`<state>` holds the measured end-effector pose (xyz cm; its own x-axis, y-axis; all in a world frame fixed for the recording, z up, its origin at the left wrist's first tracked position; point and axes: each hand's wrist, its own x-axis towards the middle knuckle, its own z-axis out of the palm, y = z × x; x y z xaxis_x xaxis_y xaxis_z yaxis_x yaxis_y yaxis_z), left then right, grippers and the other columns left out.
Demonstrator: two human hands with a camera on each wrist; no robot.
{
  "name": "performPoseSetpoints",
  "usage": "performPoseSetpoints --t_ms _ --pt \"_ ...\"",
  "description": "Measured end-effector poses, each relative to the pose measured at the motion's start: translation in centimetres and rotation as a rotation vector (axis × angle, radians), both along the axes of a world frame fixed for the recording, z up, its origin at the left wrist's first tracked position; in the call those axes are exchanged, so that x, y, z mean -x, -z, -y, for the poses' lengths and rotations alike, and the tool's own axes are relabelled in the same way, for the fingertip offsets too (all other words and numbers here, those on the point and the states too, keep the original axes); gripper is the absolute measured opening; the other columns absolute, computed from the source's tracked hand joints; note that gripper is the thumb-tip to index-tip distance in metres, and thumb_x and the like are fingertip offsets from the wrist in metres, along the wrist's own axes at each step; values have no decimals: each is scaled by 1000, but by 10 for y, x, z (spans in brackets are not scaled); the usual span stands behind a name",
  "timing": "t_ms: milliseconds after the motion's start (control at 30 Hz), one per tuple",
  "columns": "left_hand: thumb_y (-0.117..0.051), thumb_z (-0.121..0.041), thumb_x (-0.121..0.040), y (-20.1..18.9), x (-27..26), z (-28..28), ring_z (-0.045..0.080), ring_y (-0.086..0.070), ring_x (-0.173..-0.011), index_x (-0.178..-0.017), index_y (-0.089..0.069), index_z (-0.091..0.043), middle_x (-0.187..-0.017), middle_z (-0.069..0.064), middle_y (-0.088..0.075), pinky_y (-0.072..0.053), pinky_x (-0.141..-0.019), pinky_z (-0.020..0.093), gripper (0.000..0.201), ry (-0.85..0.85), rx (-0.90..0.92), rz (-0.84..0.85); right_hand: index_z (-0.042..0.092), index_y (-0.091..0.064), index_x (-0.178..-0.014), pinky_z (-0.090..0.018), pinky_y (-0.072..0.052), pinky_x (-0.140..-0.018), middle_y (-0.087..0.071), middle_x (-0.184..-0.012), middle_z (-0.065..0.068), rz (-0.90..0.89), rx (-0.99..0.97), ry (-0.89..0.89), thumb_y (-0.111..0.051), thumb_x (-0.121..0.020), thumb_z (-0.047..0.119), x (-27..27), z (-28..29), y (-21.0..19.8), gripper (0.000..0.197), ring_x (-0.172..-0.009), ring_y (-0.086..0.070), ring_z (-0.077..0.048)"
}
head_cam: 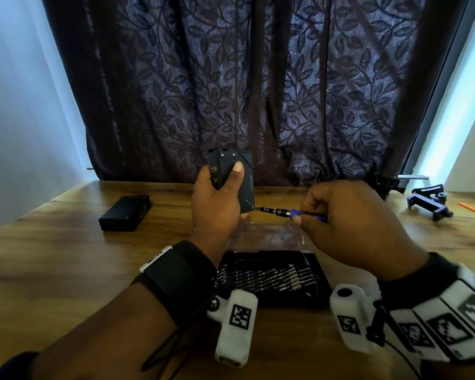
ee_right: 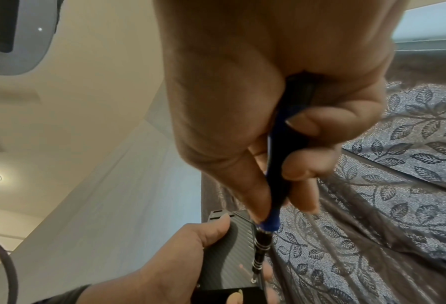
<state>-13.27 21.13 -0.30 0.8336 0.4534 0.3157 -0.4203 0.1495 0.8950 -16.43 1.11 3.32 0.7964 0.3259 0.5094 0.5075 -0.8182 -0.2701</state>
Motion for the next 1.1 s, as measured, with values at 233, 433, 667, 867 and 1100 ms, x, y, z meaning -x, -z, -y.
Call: performPoseSetpoints --t_ms 233,433,667,867,1100 --pt "-79 -31 -91 -4 6 0 23 -77 -84 -103 -66 -29 -97 -1 -77 -56 -51 31 18 29 -21 -36 35 -70 -88 -23 -30 -52 -57 -49 8 -14 10 -29 -63 -95 37 -6 2 6 10 -47 -51 -7" --pt "-95 -10 -69 -3 3 -2 20 -76 -81 -111 -59 -26 -107 3 -75 -55 -51 28 58 52 18 -102 32 -73 -81 -25 -46 -57 -68 -62 13 -138 -177 -80 -69 -94 34 -21 12 7 14 -56 -62 -3" --pt "-85 18 -64 -7 -1 -1 38 -71 -105 -131 -37 -31 -124 12 -61 -53 -48 22 96 143 173 -140 22 -71 -67 -26 -39 -59 -68 -56 5 -162 -546 -34 -66 -99 28 -31 22 10 32 -44 -50 0" --pt "-79 26 -65 -7 -1 1 28 -69 -95 -134 -31 -39 -122 8 -60 -54 -46 23 105 217 143 -114 22 -76 -80 -33 -40 -67 -72 -64 -3 -220 -684 -131 -67 -98 29 -33 16 15 21 -46 -49 -2" --pt "-77 27 -65 2 4 9 19 -69 -78 -139 -38 -39 -117 8 -63 -54 -48 28 107 328 -9 -104 31 -77 -87 -30 -36 -58 -70 -64 -6 -175 -795 -238 -68 -96 30 -30 11 17 13 -48 -44 -12"
